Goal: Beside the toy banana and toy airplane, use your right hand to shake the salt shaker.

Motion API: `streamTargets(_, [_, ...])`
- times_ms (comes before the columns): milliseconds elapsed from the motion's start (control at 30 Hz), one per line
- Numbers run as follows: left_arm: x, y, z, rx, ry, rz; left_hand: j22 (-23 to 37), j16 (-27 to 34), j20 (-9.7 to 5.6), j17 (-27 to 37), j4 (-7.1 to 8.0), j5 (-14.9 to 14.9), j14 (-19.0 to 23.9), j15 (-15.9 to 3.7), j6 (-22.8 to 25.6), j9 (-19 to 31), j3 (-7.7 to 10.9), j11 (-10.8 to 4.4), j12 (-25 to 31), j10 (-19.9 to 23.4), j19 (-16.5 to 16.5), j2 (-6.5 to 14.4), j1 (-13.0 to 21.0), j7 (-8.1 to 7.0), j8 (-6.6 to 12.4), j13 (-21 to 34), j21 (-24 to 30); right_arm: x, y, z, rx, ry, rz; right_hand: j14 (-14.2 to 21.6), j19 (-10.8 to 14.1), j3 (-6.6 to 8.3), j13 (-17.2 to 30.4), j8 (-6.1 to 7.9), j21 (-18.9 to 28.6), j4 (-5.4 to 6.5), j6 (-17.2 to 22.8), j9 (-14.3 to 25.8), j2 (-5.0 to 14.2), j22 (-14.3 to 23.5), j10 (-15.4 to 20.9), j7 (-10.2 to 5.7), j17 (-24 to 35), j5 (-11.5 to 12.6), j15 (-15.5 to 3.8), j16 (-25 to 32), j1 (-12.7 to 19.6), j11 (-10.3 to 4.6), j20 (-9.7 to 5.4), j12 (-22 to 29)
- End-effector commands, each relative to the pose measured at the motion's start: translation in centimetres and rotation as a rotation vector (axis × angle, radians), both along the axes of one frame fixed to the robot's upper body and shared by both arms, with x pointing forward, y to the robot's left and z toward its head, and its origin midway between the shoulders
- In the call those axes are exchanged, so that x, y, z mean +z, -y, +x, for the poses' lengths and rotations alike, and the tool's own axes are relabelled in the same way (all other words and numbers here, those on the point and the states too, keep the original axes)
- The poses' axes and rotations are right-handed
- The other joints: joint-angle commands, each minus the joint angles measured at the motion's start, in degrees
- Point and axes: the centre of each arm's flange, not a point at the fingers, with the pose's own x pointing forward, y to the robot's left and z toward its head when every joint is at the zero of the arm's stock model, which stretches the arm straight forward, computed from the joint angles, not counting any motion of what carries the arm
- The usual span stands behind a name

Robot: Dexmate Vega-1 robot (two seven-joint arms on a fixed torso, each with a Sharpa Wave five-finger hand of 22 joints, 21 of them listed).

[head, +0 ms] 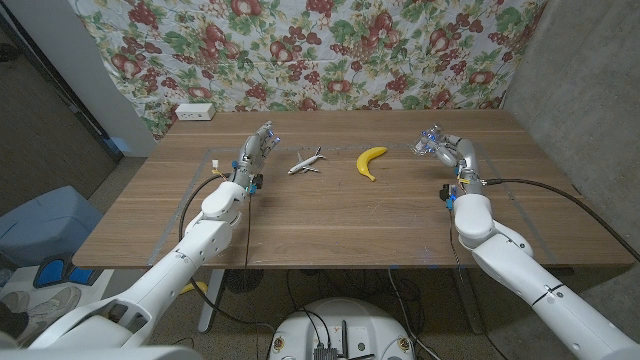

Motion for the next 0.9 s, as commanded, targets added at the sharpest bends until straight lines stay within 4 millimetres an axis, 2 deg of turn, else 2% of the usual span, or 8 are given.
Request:
streamTargets(33, [0.15,0.21,0.07,0.003,0.000,0.001,0.2,0.1,-0.01,0.2,0.17,0.3,0.3,-1.65,0.7,0.2,0.01,0.13,0.1,0.1,0.5,2.2,0.6,0.07,0.14,0.2,0.0,0.48,-0.03,0.35,0.021,-0.074,-0.083,0.6,-0.2,2.01,0.3,1.61,0.5,1.89,5.8,4.0,7.03,0.1,2.1,-4.43,0.1,0.2,-6.37,-0.1,7.2,-3.23,-2.23,0.0])
streamTargets(900, [0.32,0.58,0.24,0.002,-0.003,0.002,0.2,0.1,-0.03,0.2,0.16,0.3,0.3,-1.63,0.6,0.2,0.02,0.18,0.1,0.1,0.5,2.2,0.6,0.03,0.11,0.2,0.0,0.13,0.31,0.50,-0.012,-0.029,-0.030,0.6,-0.6,1.98,0.4,1.50,1.4,1.85,5.9,4.1,6.96,0.0,2.2,-4.41,0.2,0.2,-6.35,-0.3,7.3,-3.07,-2.21,-0.1])
